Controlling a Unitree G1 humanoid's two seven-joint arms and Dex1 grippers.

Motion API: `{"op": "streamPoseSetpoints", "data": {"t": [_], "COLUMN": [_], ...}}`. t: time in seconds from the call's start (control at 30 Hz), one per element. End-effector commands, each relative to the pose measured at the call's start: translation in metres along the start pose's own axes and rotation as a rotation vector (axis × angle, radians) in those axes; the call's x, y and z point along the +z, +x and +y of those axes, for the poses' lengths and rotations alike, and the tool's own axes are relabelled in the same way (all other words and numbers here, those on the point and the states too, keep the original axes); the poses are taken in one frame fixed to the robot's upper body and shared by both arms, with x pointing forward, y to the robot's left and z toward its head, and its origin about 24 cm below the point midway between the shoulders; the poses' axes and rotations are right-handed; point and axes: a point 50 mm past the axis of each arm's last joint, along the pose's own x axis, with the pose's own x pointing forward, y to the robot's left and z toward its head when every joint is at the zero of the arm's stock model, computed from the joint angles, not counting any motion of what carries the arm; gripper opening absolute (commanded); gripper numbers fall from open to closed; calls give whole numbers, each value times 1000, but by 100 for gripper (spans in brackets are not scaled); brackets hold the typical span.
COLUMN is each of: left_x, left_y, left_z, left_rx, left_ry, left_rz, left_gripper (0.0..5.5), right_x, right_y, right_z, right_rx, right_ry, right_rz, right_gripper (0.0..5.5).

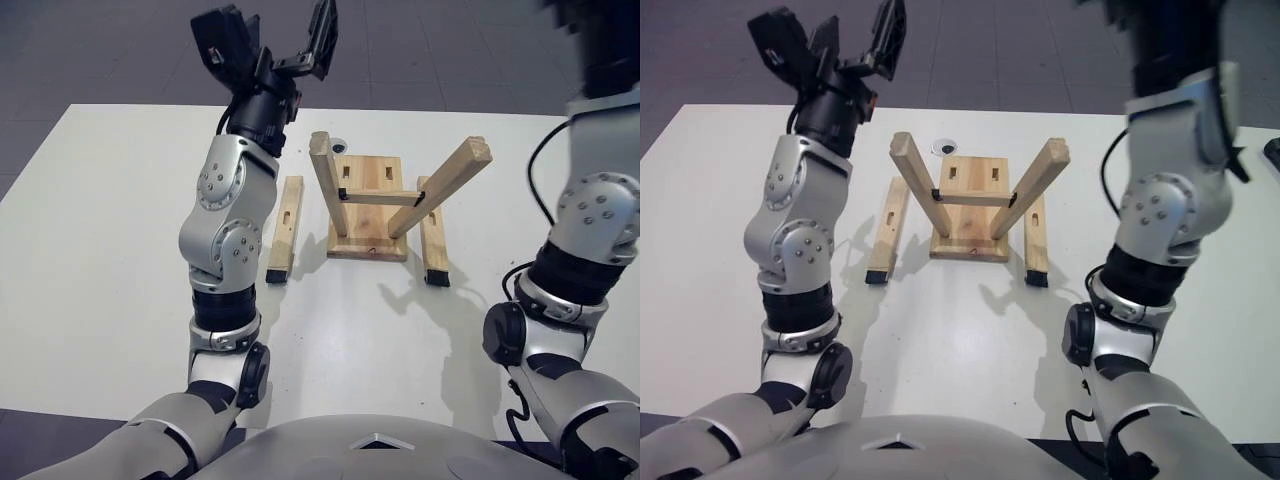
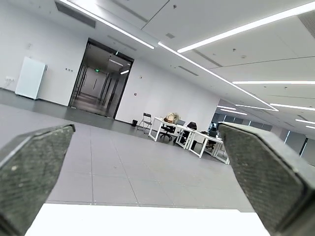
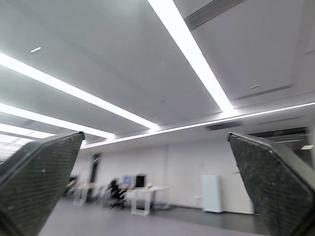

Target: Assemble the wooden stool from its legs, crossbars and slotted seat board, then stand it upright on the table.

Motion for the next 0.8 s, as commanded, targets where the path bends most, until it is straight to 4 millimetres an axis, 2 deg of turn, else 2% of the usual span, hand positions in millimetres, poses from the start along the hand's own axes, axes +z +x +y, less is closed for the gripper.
{"op": "streamPoseSetpoints", "data": {"t": [0.03, 0.1, 0.13, 0.2, 0.23, 0.27, 0.33, 0.4, 0.53, 0.63, 0.7, 0.77, 0.8], "left_x": [42, 45, 34, -19, -50, -70, -98, -105, -92, -62, -21, 34, 48], "left_y": [25, 27, 27, 12, -4, -19, -41, -43, -16, 5, 22, 32, 32], "left_z": [-16, -18, -17, -10, -5, -1, 5, 10, 9, 8, 5, -5, -10], "left_rx": [-88, -114, -128, -146, -165, -179, -198, -191, -175, -155, -128, -121, -133], "left_ry": [28, 61, 86, 174, 219, 254, 239, 230, 266, 275, 257, 241, 243], "left_rz": [-142, -129, -62, 228, 379, 474, 587, 575, 423, 247, 53, -182, -238], "left_gripper": [538, 538, 538, 538, 538, 538, 538, 538, 538, 538, 538, 538, 538], "right_x": [10, 12, 13, 13, 12, 11, 9, 6, 1, -2, -3, -3, -3], "right_y": [-7, -9, -10, -12, -13, -14, -16, -18, -25, -27, -28, -29, -29], "right_z": [-20, -24, -27, -32, -34, -35, -36, -37, -41, -42, -43, -44, -45], "right_rx": [-147, -182, -200, -238, -254, -262, -272, -275, -287, -289, -288, -292, -297], "right_ry": [-31, -44, -51, -59, -68, -68, -69, -67, -67, -64, -66, -63, -65], "right_rz": [-31, -31, -31, -24, -14, -8, 2, 13, 43, 57, 61, 61, 62], "right_gripper": [540, 540, 540, 540, 540, 540, 540, 540, 540, 540, 540, 540, 540]}}
